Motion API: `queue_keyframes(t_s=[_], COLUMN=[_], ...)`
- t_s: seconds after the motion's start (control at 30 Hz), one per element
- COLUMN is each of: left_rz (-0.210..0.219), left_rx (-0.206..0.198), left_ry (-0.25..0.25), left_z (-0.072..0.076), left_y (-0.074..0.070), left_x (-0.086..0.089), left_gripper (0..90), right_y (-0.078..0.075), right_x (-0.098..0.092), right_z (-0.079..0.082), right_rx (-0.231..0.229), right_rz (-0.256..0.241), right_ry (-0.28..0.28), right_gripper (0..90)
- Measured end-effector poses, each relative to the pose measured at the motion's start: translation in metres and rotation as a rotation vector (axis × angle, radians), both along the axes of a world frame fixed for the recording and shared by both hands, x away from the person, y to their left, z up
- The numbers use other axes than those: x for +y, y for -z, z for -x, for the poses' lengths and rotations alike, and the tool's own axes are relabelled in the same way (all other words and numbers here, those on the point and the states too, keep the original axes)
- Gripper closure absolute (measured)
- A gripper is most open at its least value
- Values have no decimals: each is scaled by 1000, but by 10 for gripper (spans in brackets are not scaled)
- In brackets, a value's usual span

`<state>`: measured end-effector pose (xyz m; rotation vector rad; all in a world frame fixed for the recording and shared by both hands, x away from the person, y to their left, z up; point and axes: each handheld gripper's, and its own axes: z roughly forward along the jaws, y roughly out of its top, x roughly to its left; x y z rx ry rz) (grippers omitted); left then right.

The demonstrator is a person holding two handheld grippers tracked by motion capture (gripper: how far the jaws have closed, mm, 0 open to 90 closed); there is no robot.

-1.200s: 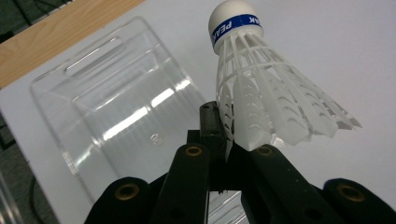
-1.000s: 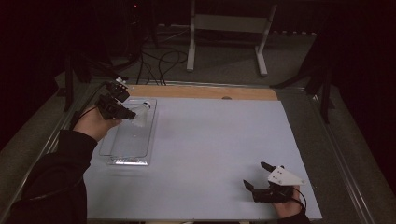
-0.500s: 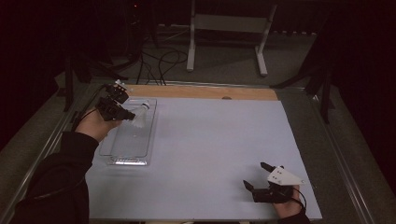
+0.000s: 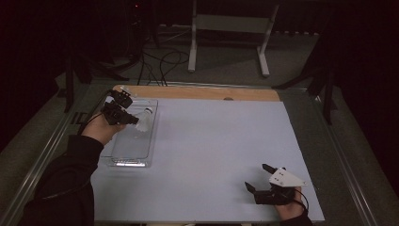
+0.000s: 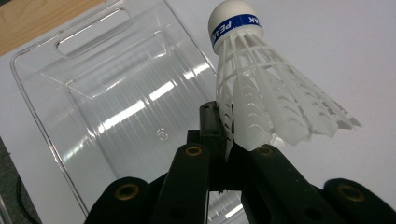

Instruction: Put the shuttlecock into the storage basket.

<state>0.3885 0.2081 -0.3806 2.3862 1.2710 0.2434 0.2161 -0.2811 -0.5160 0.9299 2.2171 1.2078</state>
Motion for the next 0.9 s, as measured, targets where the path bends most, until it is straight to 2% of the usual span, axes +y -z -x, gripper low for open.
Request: queue_keyframes(t_s=[0.37,0.67,0.9], left_rz=[1,-29,-46], left_rx=[19,37,44], left_ry=[-6,-17,-30], left_z=[-6,-12,-15], left_y=[22,44,53], left_x=[-4,-6,-2], left_gripper=[900,900,900], right_y=[0,0,0], right_x=[0,0,0], right_z=[0,0,0], right_rx=[2,3,5], right_rz=[-3,-3,-3], right_ry=[-4,-6,-7], right_gripper=[90,90,90])
